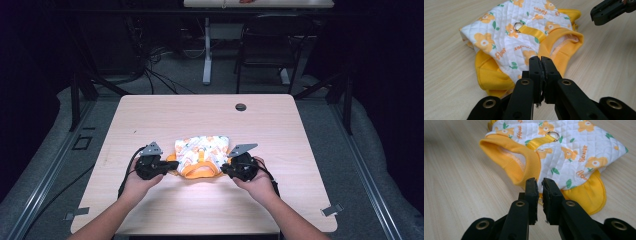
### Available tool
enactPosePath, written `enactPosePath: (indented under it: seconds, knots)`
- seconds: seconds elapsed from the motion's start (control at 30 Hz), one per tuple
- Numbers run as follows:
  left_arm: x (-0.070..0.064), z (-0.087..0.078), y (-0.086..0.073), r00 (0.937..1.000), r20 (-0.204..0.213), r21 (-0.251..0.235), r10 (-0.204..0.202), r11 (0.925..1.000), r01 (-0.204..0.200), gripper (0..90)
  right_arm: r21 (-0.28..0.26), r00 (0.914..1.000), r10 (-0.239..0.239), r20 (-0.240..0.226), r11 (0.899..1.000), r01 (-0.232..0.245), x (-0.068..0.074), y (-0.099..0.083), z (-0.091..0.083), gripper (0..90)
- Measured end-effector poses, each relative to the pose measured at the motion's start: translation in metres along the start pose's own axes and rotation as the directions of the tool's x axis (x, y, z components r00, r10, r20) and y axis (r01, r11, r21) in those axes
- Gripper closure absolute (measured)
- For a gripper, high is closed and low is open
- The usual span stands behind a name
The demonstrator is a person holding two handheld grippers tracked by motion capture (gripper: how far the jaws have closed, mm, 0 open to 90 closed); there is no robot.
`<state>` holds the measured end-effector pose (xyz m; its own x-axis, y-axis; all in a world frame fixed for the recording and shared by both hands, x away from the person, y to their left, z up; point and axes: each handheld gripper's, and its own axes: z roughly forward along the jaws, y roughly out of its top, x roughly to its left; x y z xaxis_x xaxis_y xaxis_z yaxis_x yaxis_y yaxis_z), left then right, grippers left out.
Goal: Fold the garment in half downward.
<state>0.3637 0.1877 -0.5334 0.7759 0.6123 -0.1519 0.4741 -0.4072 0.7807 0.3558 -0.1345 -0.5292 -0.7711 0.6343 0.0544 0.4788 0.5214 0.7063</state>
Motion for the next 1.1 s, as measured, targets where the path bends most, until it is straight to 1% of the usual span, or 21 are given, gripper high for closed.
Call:
enactPosePath:
  seconds: [0.07,0.2,0.27,0.33,0.37,0.43,0.47,0.5,0.57,0.7,0.73,0.77,0.83,0.87,0.93,1.0,1.03,1.1]
  knots:
    - [-0.003,-0.004,-0.001,1.0000,-0.002,0.003,0.007,1.0000,-0.007,87.4,-0.004,1.0000,-0.005,0.003,1.000,0.005,0.003,-0.001,-0.004,81.8]
    - [-0.008,-0.012,-0.006,1.0000,0.001,0.006,0.006,1.0000,-0.006,87.5,-0.005,0.9997,-0.025,-0.002,1.000,0.025,0.007,-0.003,-0.014,81.5]
    - [-0.009,-0.016,-0.009,1.0000,-0.001,0.002,0.005,1.0000,-0.005,87.4,-0.010,0.9996,-0.028,-0.001,1.000,0.028,0.010,-0.006,-0.018,81.5]
    - [-0.010,-0.022,-0.011,0.9999,-0.004,-0.001,0.012,0.9999,-0.012,87.4,-0.013,0.9994,-0.034,-0.006,0.999,0.034,0.013,-0.009,-0.022,81.3]
    - [-0.010,-0.024,-0.013,0.9999,-0.006,-0.002,0.011,0.9999,-0.011,87.2,-0.019,0.9996,-0.029,-0.006,0.999,0.028,0.014,-0.010,-0.024,81.2]
    - [-0.011,-0.029,-0.017,0.9998,-0.017,-0.006,0.004,1.0000,-0.004,87.0,-0.021,0.9994,-0.033,-0.004,0.999,0.033,0.016,-0.013,-0.028,81.2]
    - [-0.011,-0.031,-0.018,0.9999,-0.016,-0.008,0.001,1.0000,-0.001,86.8,-0.029,0.9996,-0.027,-0.007,0.999,0.027,0.017,-0.016,-0.030,81.2]
    - [-0.012,-0.033,-0.021,0.9998,-0.017,-0.011,-0.009,0.9999,0.009,86.6,-0.023,0.9994,-0.033,-0.009,0.999,0.032,0.018,-0.017,-0.032,81.2]
    - [-0.012,-0.036,-0.024,0.9997,-0.021,-0.010,-0.010,0.9999,0.009,86.4,-0.026,0.9995,-0.032,-0.006,0.999,0.032,0.021,-0.021,-0.035,81.2]
    - [-0.016,-0.037,-0.034,0.9994,-0.035,-0.002,0.000,1.0000,0.000,85.5,-0.029,0.9994,-0.032,-0.011,0.999,0.032,0.027,-0.030,-0.037,80.9]
    - [-0.017,-0.037,-0.036,0.9994,-0.035,0.000,-0.005,1.0000,0.005,85.3,-0.030,0.9994,-0.032,-0.014,0.999,0.032,0.029,-0.032,-0.037,80.8]
    - [-0.017,-0.037,-0.038,0.9995,-0.032,0.002,-0.001,1.0000,0.001,85.1,-0.029,0.9994,-0.031,-0.013,0.999,0.031,0.031,-0.035,-0.037,80.7]
    - [-0.019,-0.036,-0.043,0.9996,-0.025,0.003,-0.015,0.9999,0.015,84.5,-0.024,0.9991,-0.040,-0.012,0.999,0.040,0.034,-0.039,-0.036,80.5]
    - [-0.020,-0.035,-0.046,0.9996,-0.021,0.003,-0.016,0.9999,0.016,84.3,-0.028,0.9993,-0.036,-0.010,0.999,0.036,0.036,-0.041,-0.035,80.5]
    - [-0.021,-0.033,-0.050,0.9995,-0.017,0.010,-0.026,0.9996,0.026,84.0,-0.020,0.9991,-0.042,-0.010,0.999,0.041,0.038,-0.044,-0.034,80.4]
    - [-0.022,-0.032,-0.054,0.9995,-0.012,0.015,-0.027,0.9995,0.028,83.9,-0.024,0.9989,-0.045,-0.015,0.999,0.044,0.041,-0.046,-0.033,80.3]
    - [-0.022,-0.031,-0.055,0.9993,-0.008,0.017,-0.036,0.9992,0.036,83.7,-0.024,0.9991,-0.040,-0.014,0.999,0.040,0.042,-0.047,-0.032,80.3]
    - [-0.023,-0.030,-0.056,0.9995,-0.005,0.018,-0.032,0.9993,0.032,83.2,-0.026,0.9990,-0.041,-0.014,0.999,0.041,0.044,-0.050,-0.029,80.2]
